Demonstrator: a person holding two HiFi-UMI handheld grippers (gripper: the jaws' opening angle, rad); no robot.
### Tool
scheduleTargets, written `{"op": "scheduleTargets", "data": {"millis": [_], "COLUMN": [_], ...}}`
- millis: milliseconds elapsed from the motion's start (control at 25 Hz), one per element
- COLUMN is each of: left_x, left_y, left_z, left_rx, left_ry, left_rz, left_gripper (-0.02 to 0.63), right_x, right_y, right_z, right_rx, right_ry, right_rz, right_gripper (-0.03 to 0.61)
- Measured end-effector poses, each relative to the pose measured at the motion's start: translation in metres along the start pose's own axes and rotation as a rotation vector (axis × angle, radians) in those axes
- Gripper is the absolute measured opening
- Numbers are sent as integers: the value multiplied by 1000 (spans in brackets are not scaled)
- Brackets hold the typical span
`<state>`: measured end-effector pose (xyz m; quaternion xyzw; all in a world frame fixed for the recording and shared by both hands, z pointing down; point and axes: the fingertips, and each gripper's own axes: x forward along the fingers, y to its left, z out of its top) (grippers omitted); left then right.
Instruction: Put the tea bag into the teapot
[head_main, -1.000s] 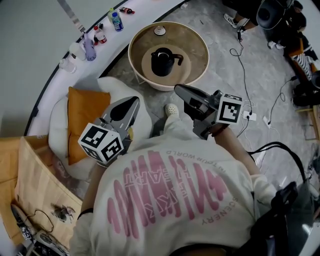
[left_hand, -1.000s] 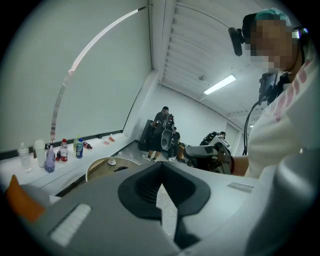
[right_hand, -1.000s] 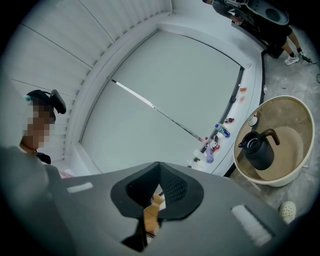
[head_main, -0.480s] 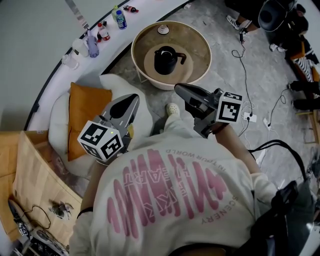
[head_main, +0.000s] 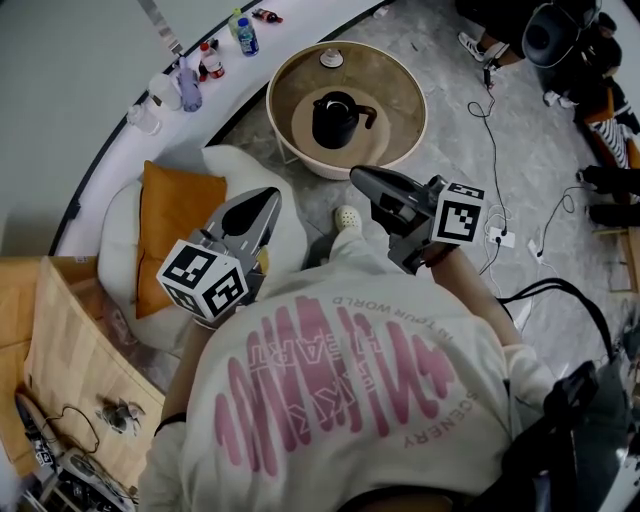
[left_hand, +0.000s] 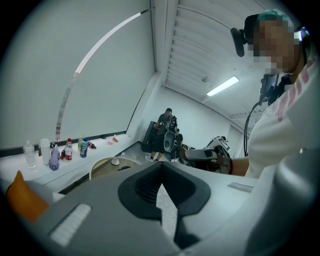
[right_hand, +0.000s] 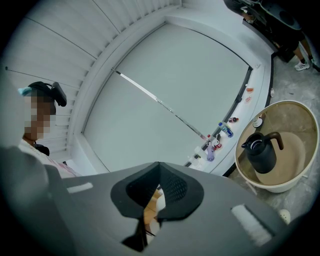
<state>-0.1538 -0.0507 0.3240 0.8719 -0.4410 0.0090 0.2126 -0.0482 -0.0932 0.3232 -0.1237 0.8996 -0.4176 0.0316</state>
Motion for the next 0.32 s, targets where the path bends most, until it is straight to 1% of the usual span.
{"op": "scheduleTargets", "data": {"millis": [320], "left_x": [0], "left_y": [0], "left_z": [4], "left_rx": [9], "left_ry": [-14], "left_rz": [3], "left_gripper": [15], "right_x": [-2], "right_y": [-2], "right_z": [1], "right_rx": [-3], "right_ry": [2], "right_rz": [-2], "right_gripper": [5]}}
